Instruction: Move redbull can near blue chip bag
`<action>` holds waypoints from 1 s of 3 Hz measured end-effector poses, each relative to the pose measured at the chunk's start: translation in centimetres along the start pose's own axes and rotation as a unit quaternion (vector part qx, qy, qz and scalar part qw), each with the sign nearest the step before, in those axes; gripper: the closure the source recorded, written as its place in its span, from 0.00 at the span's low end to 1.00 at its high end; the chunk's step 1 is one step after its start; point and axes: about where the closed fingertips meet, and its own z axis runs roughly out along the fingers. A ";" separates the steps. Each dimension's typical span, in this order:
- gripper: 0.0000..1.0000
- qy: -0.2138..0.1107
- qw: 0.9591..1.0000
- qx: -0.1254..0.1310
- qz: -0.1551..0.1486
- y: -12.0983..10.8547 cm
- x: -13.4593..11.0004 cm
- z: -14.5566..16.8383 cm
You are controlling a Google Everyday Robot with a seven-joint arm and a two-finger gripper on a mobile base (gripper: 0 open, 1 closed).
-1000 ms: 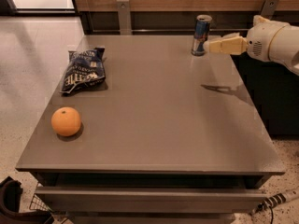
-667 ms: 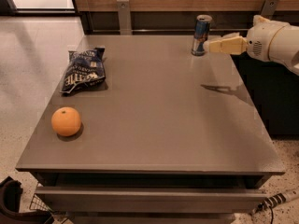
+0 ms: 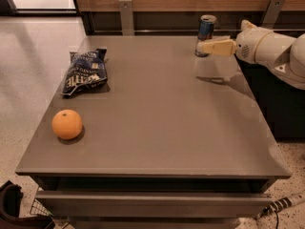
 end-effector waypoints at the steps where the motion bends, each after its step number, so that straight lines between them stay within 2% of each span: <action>1: 0.00 -0.018 1.000 -0.016 0.012 -0.8 0.7 2.7; 3: 0.00 -0.032 0.999 -0.015 0.025 -1.8 1.3 5.2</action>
Offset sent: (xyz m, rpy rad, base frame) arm 0.0519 0.0049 -0.0162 0.0785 -0.0265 0.0379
